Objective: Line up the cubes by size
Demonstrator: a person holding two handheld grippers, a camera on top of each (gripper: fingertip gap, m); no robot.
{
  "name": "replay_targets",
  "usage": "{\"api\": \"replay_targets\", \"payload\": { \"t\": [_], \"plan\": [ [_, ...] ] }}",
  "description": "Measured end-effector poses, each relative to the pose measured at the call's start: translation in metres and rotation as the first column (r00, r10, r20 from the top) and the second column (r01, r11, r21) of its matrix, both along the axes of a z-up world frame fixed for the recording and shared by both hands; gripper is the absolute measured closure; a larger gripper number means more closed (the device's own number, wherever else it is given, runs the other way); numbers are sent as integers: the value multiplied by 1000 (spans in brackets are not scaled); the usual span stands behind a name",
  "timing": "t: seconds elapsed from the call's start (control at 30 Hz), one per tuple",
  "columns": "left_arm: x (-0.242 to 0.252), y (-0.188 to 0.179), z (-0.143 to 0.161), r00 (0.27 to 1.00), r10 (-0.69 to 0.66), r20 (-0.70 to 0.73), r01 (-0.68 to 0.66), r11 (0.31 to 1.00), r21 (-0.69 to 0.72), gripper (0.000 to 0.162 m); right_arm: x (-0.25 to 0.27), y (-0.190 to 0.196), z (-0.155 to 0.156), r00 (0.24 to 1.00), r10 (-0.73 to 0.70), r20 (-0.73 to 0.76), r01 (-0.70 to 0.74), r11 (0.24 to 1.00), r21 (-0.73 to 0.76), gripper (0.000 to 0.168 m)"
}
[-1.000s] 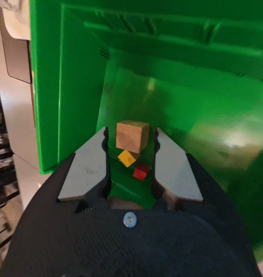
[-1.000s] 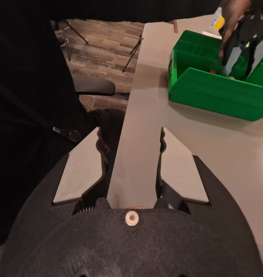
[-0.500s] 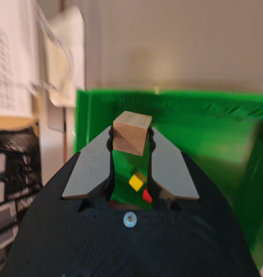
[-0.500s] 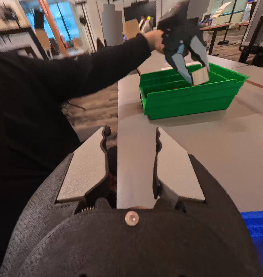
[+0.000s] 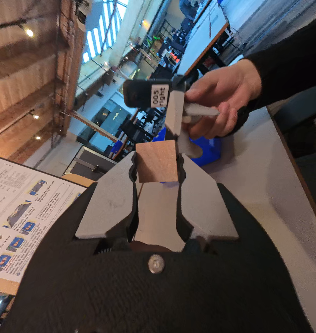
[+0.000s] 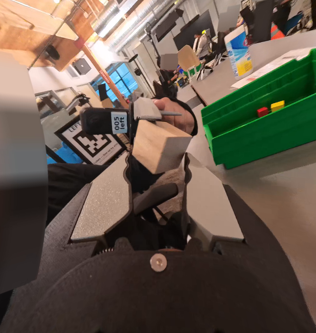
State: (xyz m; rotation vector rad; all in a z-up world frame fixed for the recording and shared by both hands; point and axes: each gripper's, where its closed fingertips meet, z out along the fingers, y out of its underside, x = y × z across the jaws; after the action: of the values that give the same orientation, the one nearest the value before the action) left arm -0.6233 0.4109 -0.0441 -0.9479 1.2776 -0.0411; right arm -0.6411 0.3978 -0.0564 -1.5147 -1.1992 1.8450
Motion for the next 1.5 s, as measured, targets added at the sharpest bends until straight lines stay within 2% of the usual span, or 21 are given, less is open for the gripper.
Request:
{"api": "replay_targets", "payload": {
  "t": [0.13, 0.27, 0.37, 0.43, 0.57, 0.67, 0.8, 0.87, 0.9, 0.93, 0.97, 1.03, 1.07, 1.1, 1.13, 1.23, 1.3, 1.43, 1.5],
  "plan": [
    [8, -10, -4, 999, -44, 27, 44, 999, 2, 119, -5, -4, 1, 998, 53, -36, -56, 994, -95, 108],
    [4, -9, -2, 997, -51, 57, 49, 998, 24, 119, -5, -4, 2, 993, 86, -83, -95, 989, -113, 114],
    [-1, -19, 5, 983, -128, 128, 128, 992, 12, 120, -2, -3, 5, 984, 117, -137, -137, 980, -147, 115],
    [-2, -27, 9, 965, -190, 182, 192, 981, 11, 120, -1, -7, 10, 971, 160, -179, -192, 966, -174, 113],
    [0, -28, 8, 950, -218, 225, 222, 975, 8, 119, -4, -29, 13, 933, 285, -219, -329, 923, -200, 119],
    [0, -23, 3, 956, -197, 215, 201, 980, 4, 119, -10, -25, 8, 950, 249, -190, -284, 941, -186, 123],
    [-2, -11, -14, 976, -130, 177, 150, 983, -104, 121, -7, -8, -4, 988, 133, -76, -141, 983, -113, 125],
    [-6, -4, -17, 978, -73, 198, 107, 980, -166, 123, 7, 6, -1, 998, 59, -27, -59, 998, -1, 125],
    [-12, -2, -15, 971, -43, 233, 91, 976, -199, 145, 20, 19, 5, 1000, 5, -11, -4, 998, 68, 125],
    [-19, -2, -13, 963, -24, 267, 88, 969, -231, 152, 36, 39, 10, 997, -74, 21, 70, 985, 159, 125],
    [-27, -3, -13, 959, -8, 285, 86, 961, -263, 152, 54, 62, 12, 984, -163, 66, 138, 951, 278, 125],
    [-43, -5, -14, 950, 29, 312, 71, 950, -303, 162, 97, 120, 1, 910, -362, 202, 201, 812, 547, 125],
    [-50, -7, -16, 948, 48, 313, 56, 948, -315, 162, 122, 154, -8, 839, -475, 264, 198, 721, 664, 125],
    [-57, -7, -19, 949, 71, 309, 33, 946, -321, 162, 146, 183, -20, 769, -550, 326, 141, 643, 753, 125],
    [-62, -9, -22, 949, 88, 302, 14, 947, -322, 162, 167, 205, -32, 714, -586, 383, 64, 599, 798, 125],
    [-72, -11, -31, 947, 124, 295, -21, 944, -329, 161, 213, 246, -79, 578, -592, 561, -199, 565, 801, 125],
    [-75, -11, -37, 945, 144, 295, -38, 941, -337, 159, 228, 259, -107, 499, -566, 656, -332, 575, 748, 125],
    [-83, -2, -53, 941, 215, 261, -103, 918, -384, 155, 219, 258, -151, 420, -466, 779, -477, 616, 626, 123],
    [-96, 14, -65, 924, 322, 208, -199, 866, -459, 149, 212, 256, -169, 397, -430, 811, -527, 617, 585, 123]
  ]
}}
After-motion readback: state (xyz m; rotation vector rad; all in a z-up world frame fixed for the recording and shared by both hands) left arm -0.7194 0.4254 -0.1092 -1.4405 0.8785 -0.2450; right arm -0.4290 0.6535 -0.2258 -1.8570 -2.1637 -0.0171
